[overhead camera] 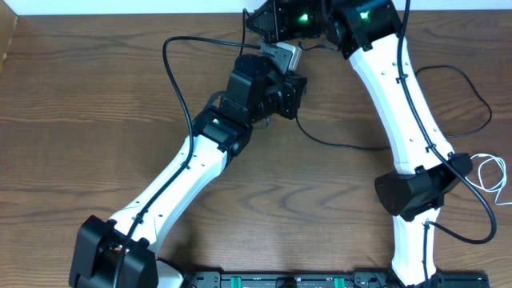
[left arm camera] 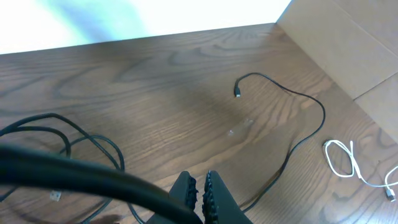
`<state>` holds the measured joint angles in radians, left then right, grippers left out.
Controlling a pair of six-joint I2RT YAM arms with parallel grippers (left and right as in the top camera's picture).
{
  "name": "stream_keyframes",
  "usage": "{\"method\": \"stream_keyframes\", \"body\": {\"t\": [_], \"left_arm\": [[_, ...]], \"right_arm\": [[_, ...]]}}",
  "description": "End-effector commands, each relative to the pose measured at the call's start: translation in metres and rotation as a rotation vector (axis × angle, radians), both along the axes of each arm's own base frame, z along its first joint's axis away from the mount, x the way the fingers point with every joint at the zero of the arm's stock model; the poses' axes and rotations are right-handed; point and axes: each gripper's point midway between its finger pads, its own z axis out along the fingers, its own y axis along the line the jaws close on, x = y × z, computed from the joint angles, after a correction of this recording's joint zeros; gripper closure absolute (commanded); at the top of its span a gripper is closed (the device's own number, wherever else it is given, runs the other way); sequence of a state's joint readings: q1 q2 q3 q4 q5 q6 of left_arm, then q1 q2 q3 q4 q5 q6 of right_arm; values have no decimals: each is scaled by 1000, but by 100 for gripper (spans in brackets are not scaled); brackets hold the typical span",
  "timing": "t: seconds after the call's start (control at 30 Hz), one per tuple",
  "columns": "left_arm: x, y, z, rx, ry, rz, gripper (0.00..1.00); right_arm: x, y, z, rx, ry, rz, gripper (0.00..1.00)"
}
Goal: Untangle cables
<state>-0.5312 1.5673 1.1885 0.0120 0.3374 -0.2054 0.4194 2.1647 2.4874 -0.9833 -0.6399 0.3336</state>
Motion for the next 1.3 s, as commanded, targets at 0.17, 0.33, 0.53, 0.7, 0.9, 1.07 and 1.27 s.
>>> {"method": "stream_keyframes", "body": {"t": [0.17,0.33,0.53,0.7,0.9,1.07,1.27], "left_arm": [[5,2,0,7,-10,12,93],[11,12,-1,9,-5,36,92],[26,47,1,14,6,115,92],[32,84,36,-24,-55,179,92],[2,89,89,-134,-130,50,92],[-24,93,127,-179,-209,-4,93],[-45,100,159,-198,-293,-1,93]], "right_arm": [[17,-29,14,-12,-38,-94,34],[33,-51,10,-56,-66,-166,1],[53,-100,-9,-191,-58,-328,1],[59,-139,-25,-319,-50,-404,1],[57,-137,-46,-477,-186,-212,1],[51,-132,-86,-572,-196,-76,5],[36,-105,-133,-491,-200,148,9]]}}
